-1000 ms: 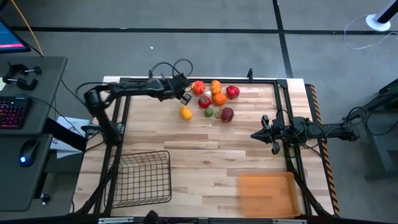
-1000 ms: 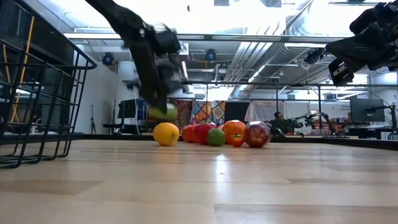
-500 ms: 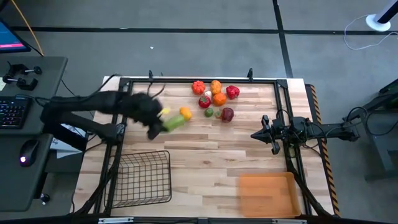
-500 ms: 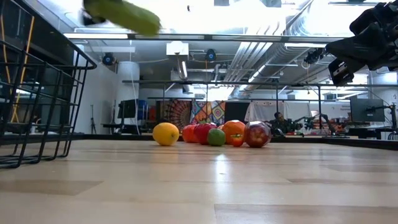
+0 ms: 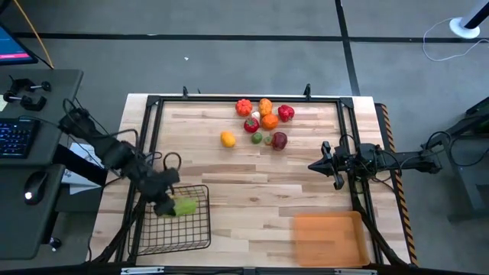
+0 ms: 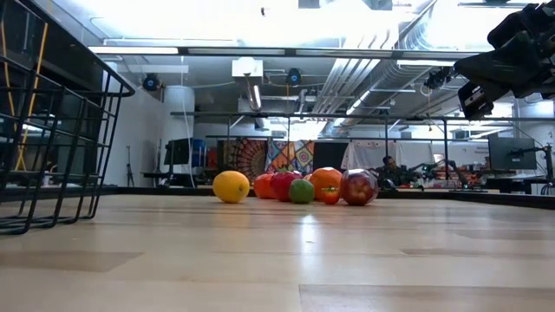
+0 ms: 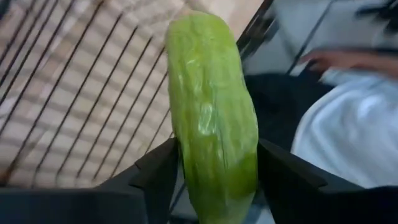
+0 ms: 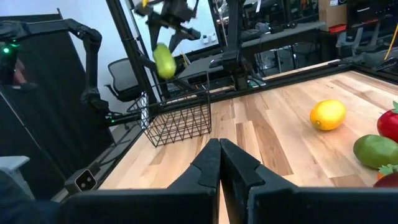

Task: Sort produce into baskets
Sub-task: Put the green cucumber into the black wire basket, then put the red apple into the orange bin

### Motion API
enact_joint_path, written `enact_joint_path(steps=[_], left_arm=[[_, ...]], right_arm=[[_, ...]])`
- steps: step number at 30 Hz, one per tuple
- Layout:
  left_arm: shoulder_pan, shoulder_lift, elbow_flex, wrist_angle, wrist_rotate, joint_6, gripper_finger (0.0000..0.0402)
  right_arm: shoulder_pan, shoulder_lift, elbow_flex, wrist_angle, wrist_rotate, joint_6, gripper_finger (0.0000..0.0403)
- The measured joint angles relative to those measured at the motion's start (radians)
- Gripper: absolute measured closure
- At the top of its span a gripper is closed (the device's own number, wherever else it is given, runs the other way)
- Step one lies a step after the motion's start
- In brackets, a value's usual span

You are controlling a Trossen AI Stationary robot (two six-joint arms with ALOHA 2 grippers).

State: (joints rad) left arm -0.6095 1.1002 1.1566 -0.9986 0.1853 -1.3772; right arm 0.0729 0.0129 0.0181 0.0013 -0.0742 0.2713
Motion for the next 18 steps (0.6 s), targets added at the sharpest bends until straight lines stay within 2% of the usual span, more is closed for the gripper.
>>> enact_joint_path(steps=[4, 9, 12, 18], left_arm=[[-0.005, 0.024, 0.000, -0.079, 0.094, 0.128, 0.0166], [0.011, 0.007, 0.000, -0.087, 0.088, 0.327, 0.0139], [0.044, -0.006, 0.000, -0.076, -0.029, 0.466, 0.0135], [0.201, -0.014, 0.000, 0.066, -0.415, 0.729, 0.0133]], right_arm=[[0.000, 0.000, 0.000, 0.000, 0.000, -0.001, 0.0402], [0.000, 0.000, 0.000, 0.000, 0.000, 0.000, 0.0402], [0.000, 0.000, 0.000, 0.000, 0.000, -0.002, 0.0402], [0.000, 0.000, 0.000, 0.000, 0.000, 0.000, 0.0402]])
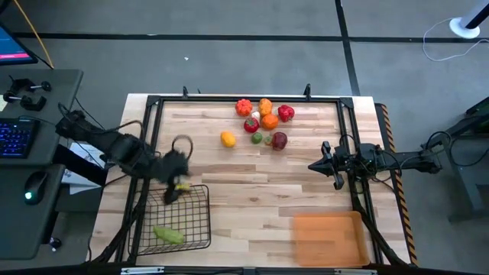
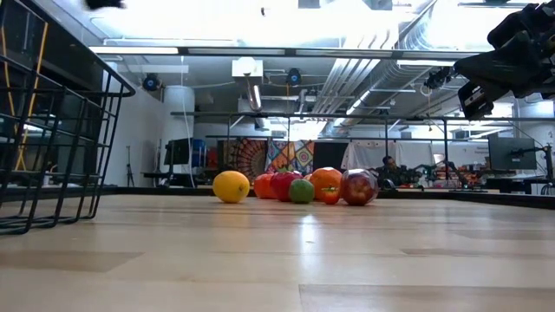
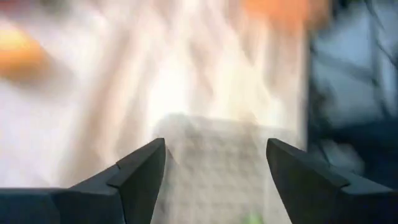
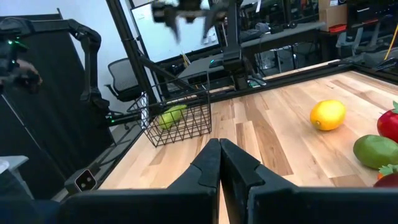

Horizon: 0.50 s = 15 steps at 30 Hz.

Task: Sort produce into baskets
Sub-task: Put the red apple into the orange bin

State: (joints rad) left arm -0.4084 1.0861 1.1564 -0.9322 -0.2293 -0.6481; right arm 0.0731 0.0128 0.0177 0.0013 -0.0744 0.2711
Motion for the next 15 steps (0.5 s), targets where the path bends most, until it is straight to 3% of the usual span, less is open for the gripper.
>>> enact_joint_path(steps=[3, 6, 10, 15], left_arm=[[0.117, 0.004, 0.000, 0.205, -0.146, 0.087, 0.0133], [0.230, 0.018, 0.000, 0.470, -0.169, 0.182, 0.0133], [0.365, 0.063, 0.001, 0.794, -0.105, 0.265, 0.0133], [0.514, 0.178, 0.001, 1.064, 0.036, 0.232, 0.0133]], right_arm=[[0.000, 0.000, 0.000, 0.000, 0.000, -0.002, 0.0402], [0.000, 0.000, 0.000, 0.000, 0.000, 0.000, 0.0402], [0.000, 0.000, 0.000, 0.000, 0.000, 0.000, 0.0402], [0.000, 0.000, 0.000, -0.001, 0.021, -0.086, 0.0402]])
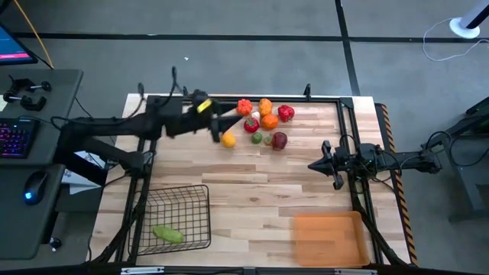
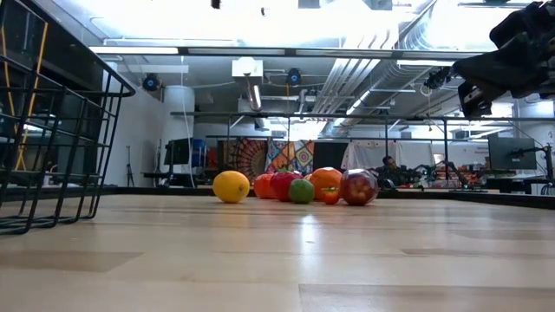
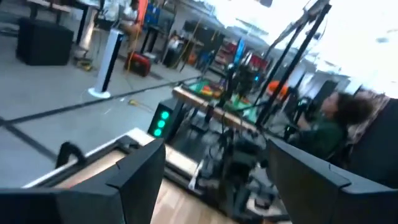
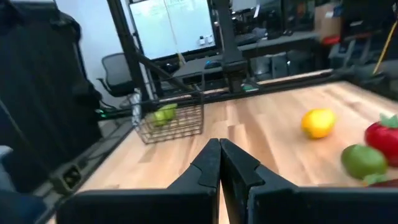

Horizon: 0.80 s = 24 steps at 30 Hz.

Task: Sort produce into baskets
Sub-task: Put the red apple into the orange bin

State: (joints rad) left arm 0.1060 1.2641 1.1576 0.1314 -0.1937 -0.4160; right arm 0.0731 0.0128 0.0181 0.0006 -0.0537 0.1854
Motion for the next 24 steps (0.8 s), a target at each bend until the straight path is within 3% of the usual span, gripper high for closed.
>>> enact_joint_path(steps=[2, 5, 8, 10, 14, 20, 24], left_arm=[[0.053, 0.053, 0.000, 0.033, 0.056, -0.035, 0.0133], [0.129, 0.118, -0.001, 0.010, 0.086, -0.103, 0.0133], [0.200, 0.156, -0.002, 0.012, 0.127, -0.161, 0.0133], [0.240, 0.166, -0.001, 0.034, 0.159, -0.181, 0.0133], [0.320, 0.157, -0.001, 0.052, 0.202, -0.207, 0.0133], [0.418, 0.080, -0.001, 0.058, 0.290, -0.198, 0.0133], [0.447, 0.021, -0.001, -0.023, 0.342, -0.131, 0.0133]], right_arm=[[0.000, 0.002, 0.000, 0.039, 0.027, -0.005, 0.0402], [0.000, 0.001, 0.000, 0.212, 0.117, 0.166, 0.0402], [0.000, 0.002, 0.000, 0.465, 0.359, 0.363, 0.0402], [-0.004, 0.010, 0.003, 0.578, 0.511, 0.411, 0.0402], [-0.042, 0.109, 0.071, 0.457, 0.531, 0.442, 0.0402], [-0.158, 0.413, 0.279, 0.252, 0.520, 0.438, 0.0402], [-0.258, 0.615, 0.452, 0.075, 0.518, 0.418, 0.0392]])
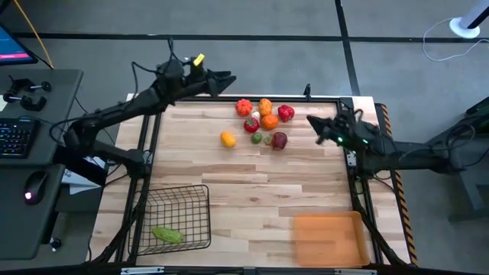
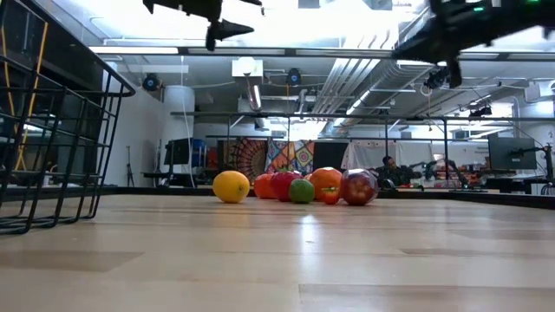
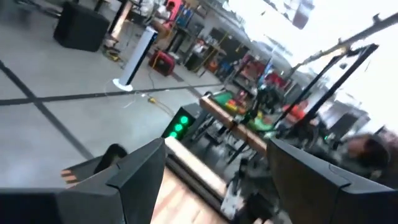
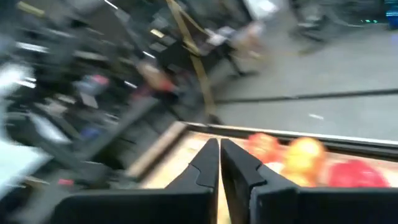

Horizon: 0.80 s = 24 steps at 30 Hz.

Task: Sort produce into baskets
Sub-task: Put the red apple into the orange bin

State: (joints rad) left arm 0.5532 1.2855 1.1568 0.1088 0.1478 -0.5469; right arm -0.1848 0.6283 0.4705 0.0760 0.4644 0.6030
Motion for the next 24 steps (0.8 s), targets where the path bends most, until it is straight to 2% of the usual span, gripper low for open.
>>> enact_joint_path(steps=[3, 8, 11, 14, 17, 20, 24], left_arm=[[0.011, -0.049, 0.001, -0.121, 0.001, 0.070, 0.0133], [0.030, -0.125, 0.001, -0.367, 0.026, 0.203, 0.0133], [0.045, -0.162, 0.001, -0.497, 0.027, 0.266, 0.0133], [0.064, -0.192, 0.001, -0.594, 0.026, 0.317, 0.0133], [0.071, -0.214, 0.001, -0.651, 0.026, 0.357, 0.0133], [0.072, -0.225, 0.001, -0.689, 0.026, 0.400, 0.0133], [0.071, -0.232, 0.001, -0.729, 0.026, 0.437, 0.0133]], right_arm=[[-0.074, 0.148, 0.121, -0.083, -0.051, -0.052, 0.0354], [-0.193, 0.407, 0.342, -0.212, -0.182, -0.112, 0.0239], [-0.254, 0.573, 0.499, -0.366, -0.199, -0.109, 0.0169], [-0.316, 0.735, 0.675, -0.559, -0.226, -0.106, 0.0119], [-0.363, 0.882, 0.840, -0.762, -0.232, -0.099, 0.0090], [-0.400, 1.003, 0.971, -0.964, -0.244, -0.048, 0.0077], [-0.420, 1.113, 1.050, -1.196, -0.411, 0.020, 0.0075]])
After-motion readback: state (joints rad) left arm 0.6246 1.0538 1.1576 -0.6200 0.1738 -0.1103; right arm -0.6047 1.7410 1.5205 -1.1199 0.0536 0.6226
